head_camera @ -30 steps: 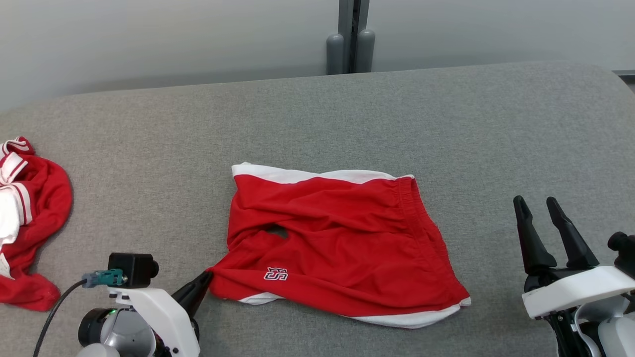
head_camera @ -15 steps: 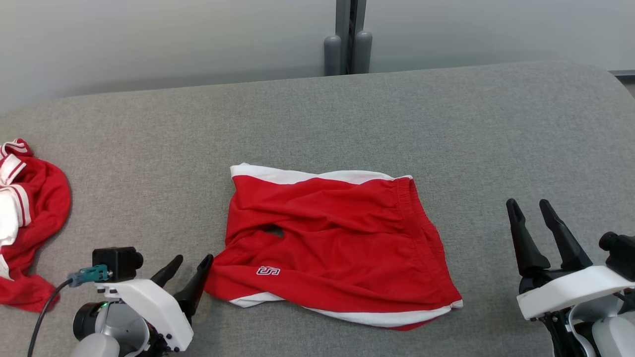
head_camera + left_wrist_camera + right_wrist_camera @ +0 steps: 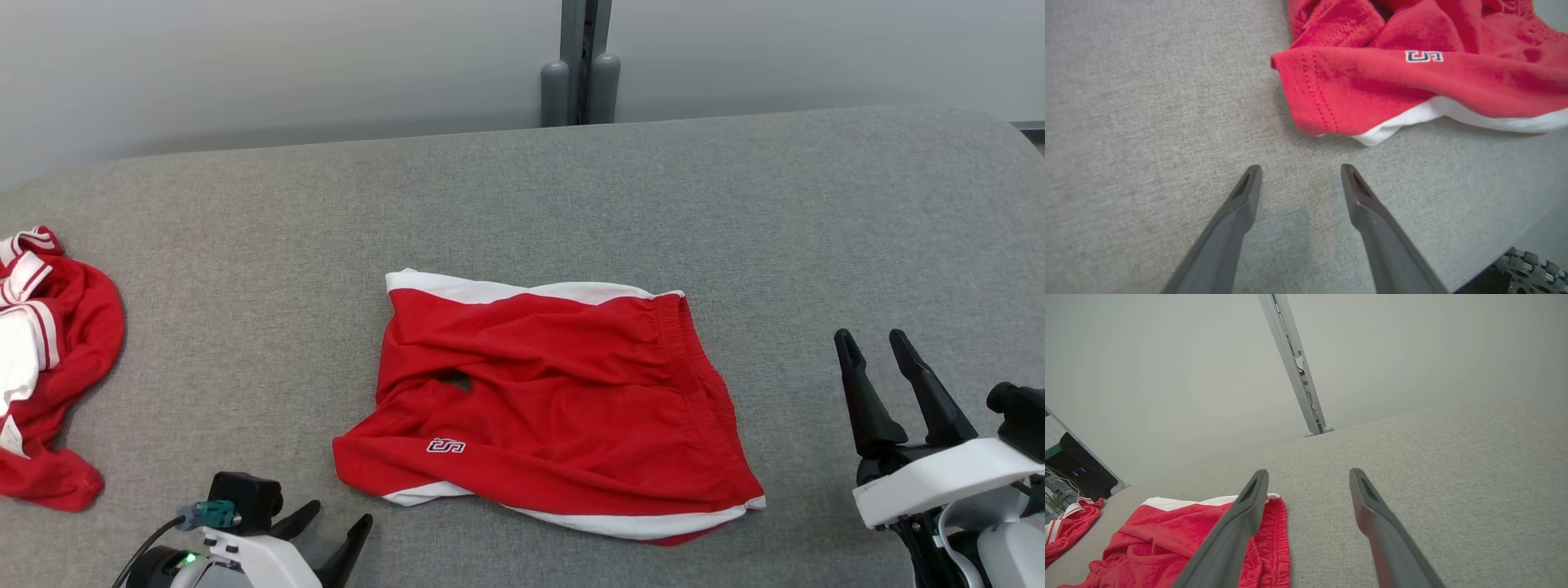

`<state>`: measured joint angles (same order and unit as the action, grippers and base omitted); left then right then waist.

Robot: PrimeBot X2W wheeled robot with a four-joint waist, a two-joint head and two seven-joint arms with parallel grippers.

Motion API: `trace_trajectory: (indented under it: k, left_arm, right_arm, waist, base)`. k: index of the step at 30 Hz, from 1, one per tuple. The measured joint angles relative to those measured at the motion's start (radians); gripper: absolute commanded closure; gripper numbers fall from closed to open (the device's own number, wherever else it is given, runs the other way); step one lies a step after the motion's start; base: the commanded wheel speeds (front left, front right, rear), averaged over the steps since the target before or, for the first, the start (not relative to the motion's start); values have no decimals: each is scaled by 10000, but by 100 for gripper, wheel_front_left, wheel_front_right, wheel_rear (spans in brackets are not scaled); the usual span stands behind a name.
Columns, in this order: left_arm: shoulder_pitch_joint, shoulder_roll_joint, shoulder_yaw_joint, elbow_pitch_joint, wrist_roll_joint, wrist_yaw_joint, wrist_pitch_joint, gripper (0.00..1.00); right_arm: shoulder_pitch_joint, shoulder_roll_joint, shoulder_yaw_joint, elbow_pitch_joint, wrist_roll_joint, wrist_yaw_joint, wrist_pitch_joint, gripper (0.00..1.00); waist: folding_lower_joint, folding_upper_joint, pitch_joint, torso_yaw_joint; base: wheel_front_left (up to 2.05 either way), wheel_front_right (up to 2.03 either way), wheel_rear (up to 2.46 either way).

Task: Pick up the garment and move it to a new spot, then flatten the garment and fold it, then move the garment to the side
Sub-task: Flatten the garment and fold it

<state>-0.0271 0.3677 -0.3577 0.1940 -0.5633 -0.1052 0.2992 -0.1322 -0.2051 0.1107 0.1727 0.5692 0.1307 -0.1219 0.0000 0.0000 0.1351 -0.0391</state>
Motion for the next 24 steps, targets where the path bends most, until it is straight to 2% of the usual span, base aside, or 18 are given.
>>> trace_trajectory:
  k: [4, 7, 14, 15, 18, 24]
  left_arm:
    - [-433, -109, -222, 291, 418, 50, -360, 0]
    - [-816, -334, -431, 717, 433, -8, -543, 0]
    - [-1322, -462, -688, 1206, 311, -138, -826, 0]
    - [-1372, -449, -736, 1287, 290, -140, -857, 8]
    - [-1474, -424, -895, 1440, 186, -169, -832, 100]
    - [-1451, -234, -1112, 1290, -42, -182, -523, 100]
  right_arm:
    - [-19, -12, 52, -12, 2, -2, 65, 0]
    - [-43, -10, 98, 0, 0, -2, 77, 0]
    - [-133, -25, 159, 48, -4, 0, 86, 0]
    - [-133, -29, 161, 63, -13, 0, 84, 0]
    - [-132, -12, 188, 100, -27, -2, 73, 0]
    - [-123, 27, 180, 194, -54, 0, 56, 0]
  waist:
    - [0, 0, 66, -75]
    - [0, 0, 124, -135]
    - [0, 0, 182, -262]
    - [0, 0, 190, -273]
    - [0, 0, 182, -288]
    - [0, 0, 144, -224]
  base:
    - [0, 0, 0]
    - [0, 0, 0]
    - [0, 0, 0]
    - [0, 0, 0]
    - [0, 0, 0]
    - [0, 0, 0]
